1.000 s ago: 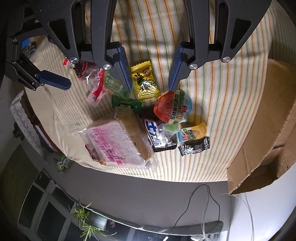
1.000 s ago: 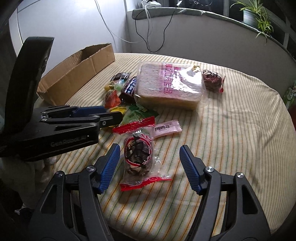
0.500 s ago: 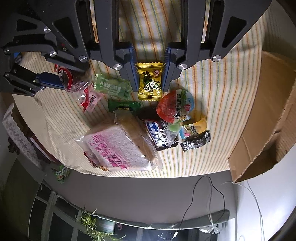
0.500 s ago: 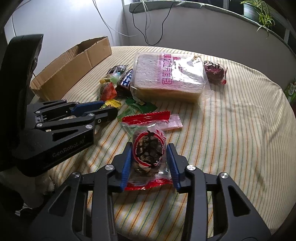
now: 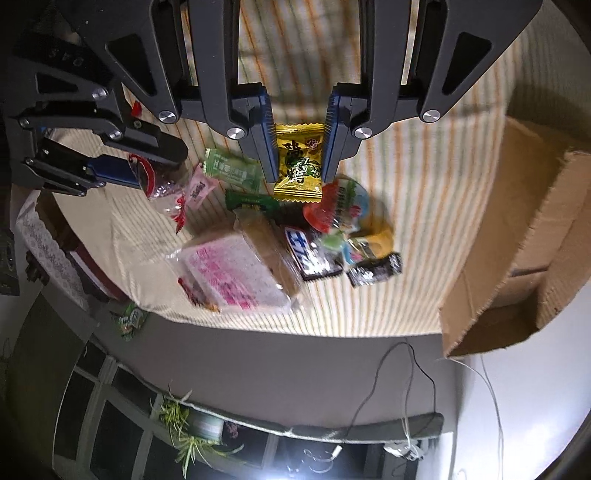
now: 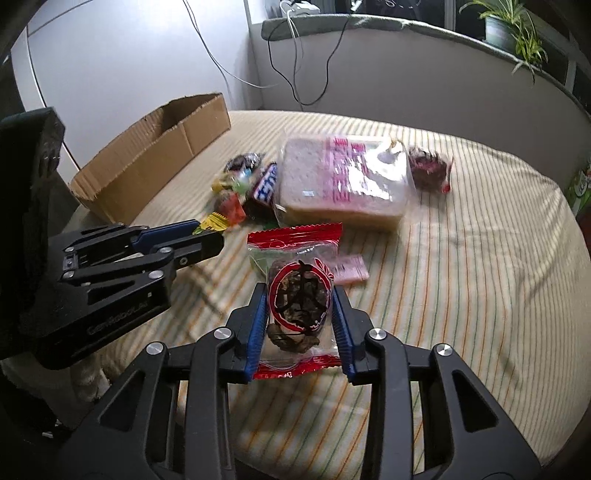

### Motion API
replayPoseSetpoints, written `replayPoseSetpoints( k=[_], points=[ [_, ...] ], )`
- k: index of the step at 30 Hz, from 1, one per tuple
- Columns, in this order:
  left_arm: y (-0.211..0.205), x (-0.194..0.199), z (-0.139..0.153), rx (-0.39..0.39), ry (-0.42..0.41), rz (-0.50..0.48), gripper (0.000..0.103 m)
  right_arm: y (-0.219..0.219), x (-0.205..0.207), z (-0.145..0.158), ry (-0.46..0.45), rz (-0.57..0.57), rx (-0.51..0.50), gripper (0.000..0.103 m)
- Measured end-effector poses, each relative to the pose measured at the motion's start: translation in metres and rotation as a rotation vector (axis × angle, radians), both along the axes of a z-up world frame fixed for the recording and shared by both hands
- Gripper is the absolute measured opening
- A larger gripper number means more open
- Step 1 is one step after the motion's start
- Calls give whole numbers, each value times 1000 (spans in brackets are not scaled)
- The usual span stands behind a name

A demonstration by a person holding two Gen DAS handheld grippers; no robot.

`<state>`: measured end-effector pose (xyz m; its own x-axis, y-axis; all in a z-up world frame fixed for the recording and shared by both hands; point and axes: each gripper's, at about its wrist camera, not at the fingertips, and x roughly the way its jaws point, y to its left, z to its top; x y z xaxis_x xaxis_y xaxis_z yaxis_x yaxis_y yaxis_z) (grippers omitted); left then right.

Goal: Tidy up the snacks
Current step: 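Carry both snacks into the cardboard box and open both tools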

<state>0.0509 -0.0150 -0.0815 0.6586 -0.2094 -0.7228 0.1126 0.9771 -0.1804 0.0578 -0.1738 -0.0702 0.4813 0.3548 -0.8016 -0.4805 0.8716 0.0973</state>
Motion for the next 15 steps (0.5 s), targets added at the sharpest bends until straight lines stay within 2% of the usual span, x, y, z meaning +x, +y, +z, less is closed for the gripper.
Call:
replayPoseSetpoints(
  k=[6,15],
  points=[
    [27,-8,23,-7,-60,51,21,24,12,18,-37,38,10,35],
    [89,-13,44,-3,-120,181,21,91,35,45,-90,139,45,35]
  ],
)
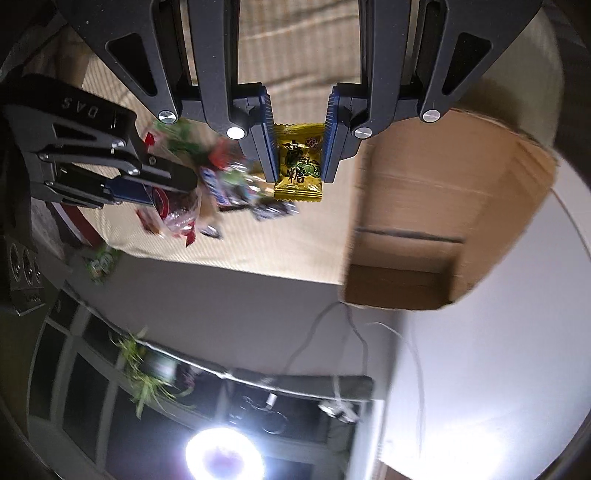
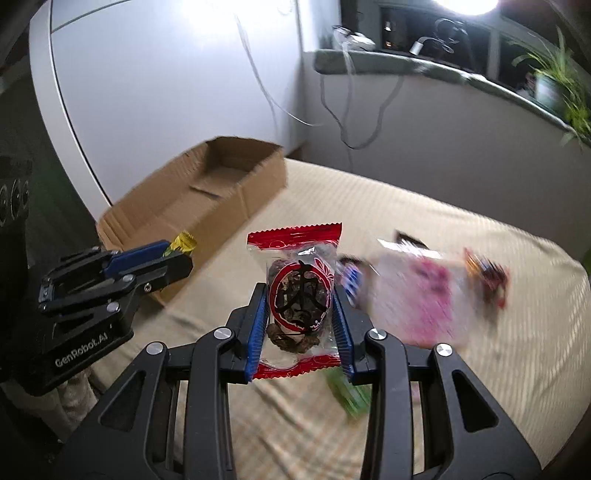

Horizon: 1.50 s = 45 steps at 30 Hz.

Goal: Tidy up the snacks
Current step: 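Carry both snacks into the cardboard box and open both tools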

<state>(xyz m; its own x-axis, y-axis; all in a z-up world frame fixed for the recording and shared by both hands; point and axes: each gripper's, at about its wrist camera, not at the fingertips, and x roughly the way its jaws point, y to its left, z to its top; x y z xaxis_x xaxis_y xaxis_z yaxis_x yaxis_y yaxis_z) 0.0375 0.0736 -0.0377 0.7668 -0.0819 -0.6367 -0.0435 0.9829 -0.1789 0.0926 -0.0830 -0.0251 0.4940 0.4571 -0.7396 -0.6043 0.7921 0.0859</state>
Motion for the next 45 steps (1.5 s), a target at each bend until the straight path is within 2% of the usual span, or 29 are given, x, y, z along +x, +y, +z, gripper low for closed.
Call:
replayPoseSetpoints(
  k=[9,21,30,32,34,35,45],
  points=[
    [52,-2,-5,-5,1,118,21,79,27,5,10,111,7,35],
    [82,1,-12,-11,19,195,21,158,58,-11,49,190,-24,35],
    [84,3,-16,-7,26,212,22,170,63,-19,56,208,-35,37],
    [83,2,-15,-3,26,212,23,168,64,-17,57,199,-29,53],
    [83,4,-15,0,26,215,28,164,65,-15,51,186,-17,63],
    [82,4,-15,1,25,218,31,163,65,-14,48,182,-14,63],
    [74,-4,-7,-3,-3,232,31,125,62,4,22,151,12,63]
  ],
)
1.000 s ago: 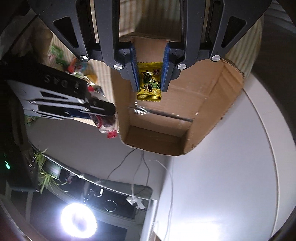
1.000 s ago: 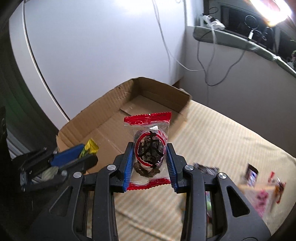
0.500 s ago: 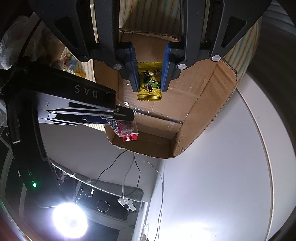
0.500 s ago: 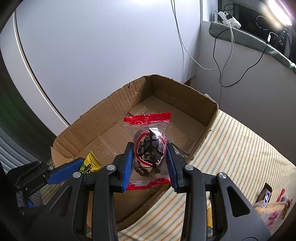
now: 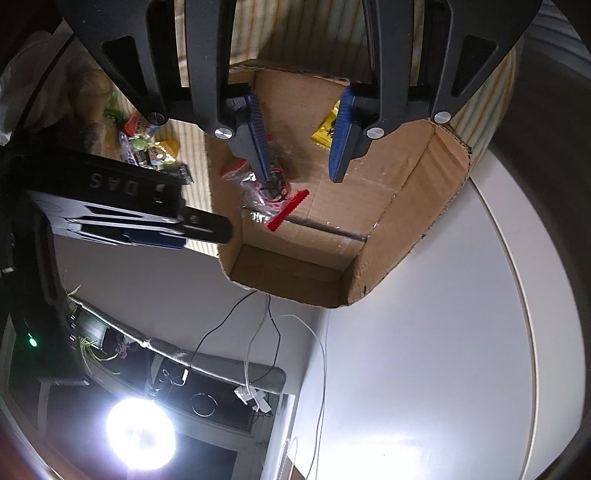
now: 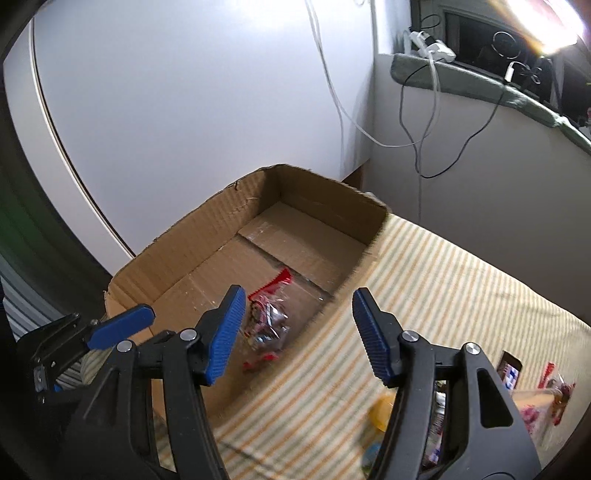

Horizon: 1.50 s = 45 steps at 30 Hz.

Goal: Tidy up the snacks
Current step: 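Carry both snacks into the cardboard box and open both tools, then move both open tools back to the snack pile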

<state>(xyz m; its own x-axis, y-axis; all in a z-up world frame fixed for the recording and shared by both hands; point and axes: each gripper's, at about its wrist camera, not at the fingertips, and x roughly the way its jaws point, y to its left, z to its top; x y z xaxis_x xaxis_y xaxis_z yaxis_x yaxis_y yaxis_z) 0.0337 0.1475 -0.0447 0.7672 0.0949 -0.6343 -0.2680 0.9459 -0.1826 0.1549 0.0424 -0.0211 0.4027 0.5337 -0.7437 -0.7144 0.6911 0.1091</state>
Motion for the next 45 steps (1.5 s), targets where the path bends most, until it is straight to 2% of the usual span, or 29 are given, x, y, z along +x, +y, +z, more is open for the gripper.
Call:
replayPoseSetpoints(
  k=[7,13,18,24,26,27,29,31,36,45],
  points=[
    [-18,-4,6,-10,-19,-30,31,-48,-8,13,-15,-33,24,63],
    [-45,-2,6,-31,-21,-96,31,-107,-17,18,-23,-91,28,63],
    [-72,7,-3,-45,7,-173,31,-160,-26,8,6,-145,3,63],
    [-103,21,-17,-66,54,-260,31,-202,-41,-18,54,-183,-56,63],
    [-112,24,-23,-68,73,-285,32,-208,-44,-28,72,-180,-74,63],
    [-117,26,-25,-66,81,-295,39,-210,-46,-33,79,-174,-82,62],
    [-122,29,-29,-64,92,-310,49,-211,-49,-40,97,-156,-88,53],
    [-128,32,-32,-61,101,-321,50,-210,-51,-46,110,-127,-92,48],
    [-135,45,-40,-40,129,-339,50,-197,-56,-56,107,-57,-122,47],
    [-144,59,-55,-17,174,-373,50,-186,-51,-68,115,-28,-155,45]
  ],
)
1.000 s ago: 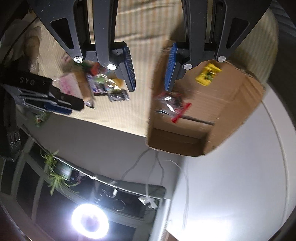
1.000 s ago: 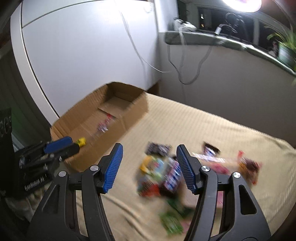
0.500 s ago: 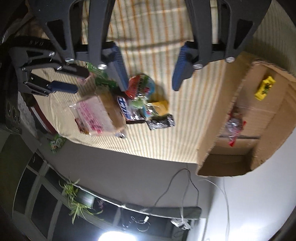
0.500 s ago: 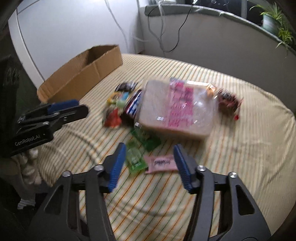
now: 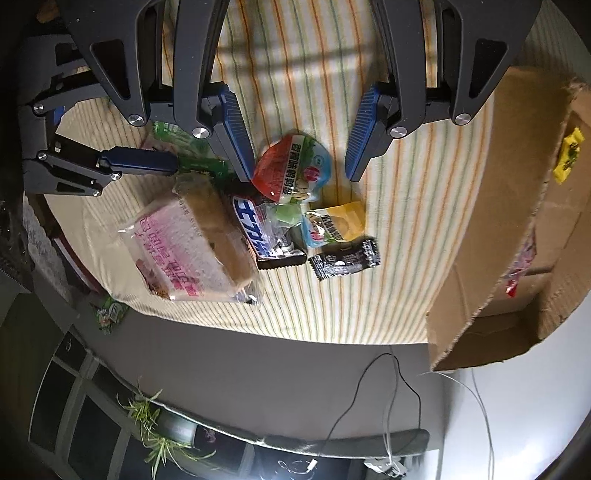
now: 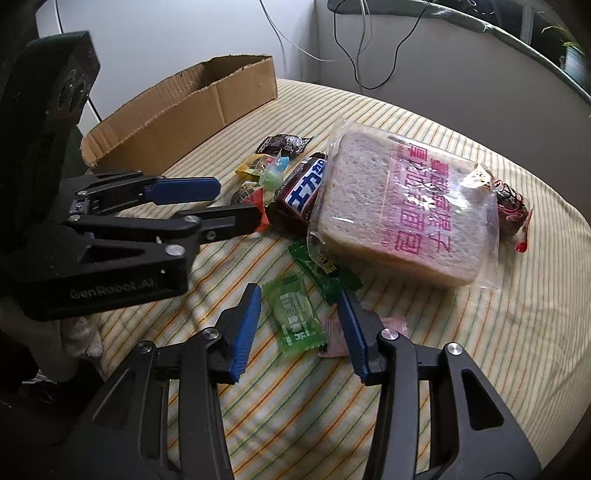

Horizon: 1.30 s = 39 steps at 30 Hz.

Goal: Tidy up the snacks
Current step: 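Grasp the green candy packet with the right tool while the left tool grasps the red-and-white jelly cup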

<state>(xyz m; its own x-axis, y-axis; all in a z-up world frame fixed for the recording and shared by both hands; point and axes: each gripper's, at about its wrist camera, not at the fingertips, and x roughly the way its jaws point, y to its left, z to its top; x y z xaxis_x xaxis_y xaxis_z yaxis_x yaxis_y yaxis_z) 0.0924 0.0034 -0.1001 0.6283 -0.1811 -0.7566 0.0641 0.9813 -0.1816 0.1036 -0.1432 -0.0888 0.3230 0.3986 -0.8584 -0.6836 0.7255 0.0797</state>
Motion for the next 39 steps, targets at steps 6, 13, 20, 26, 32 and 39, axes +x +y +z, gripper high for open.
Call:
replayPoseSetpoints(
  k=[6,13,20,26,32,39],
  points=[
    [-5,3,-6,22,13,-8,50,5,0,-2,-5,13,-16,44],
    [-8,4,-6,42,7,-8,42,3,-2,-2,-7,14,-30,27],
    [-7,1,-6,38,1,-6,39,0,-3,-1,-8,13,-34,22],
    [-5,-3,-3,24,-8,1,39,-4,-4,1,-6,-9,-16,22],
    [-1,-11,5,6,-29,12,39,-10,-6,9,-12,-26,3,22],
    [14,-21,23,-2,-77,48,39,-5,-7,28,-48,-26,29,22]
  ],
)
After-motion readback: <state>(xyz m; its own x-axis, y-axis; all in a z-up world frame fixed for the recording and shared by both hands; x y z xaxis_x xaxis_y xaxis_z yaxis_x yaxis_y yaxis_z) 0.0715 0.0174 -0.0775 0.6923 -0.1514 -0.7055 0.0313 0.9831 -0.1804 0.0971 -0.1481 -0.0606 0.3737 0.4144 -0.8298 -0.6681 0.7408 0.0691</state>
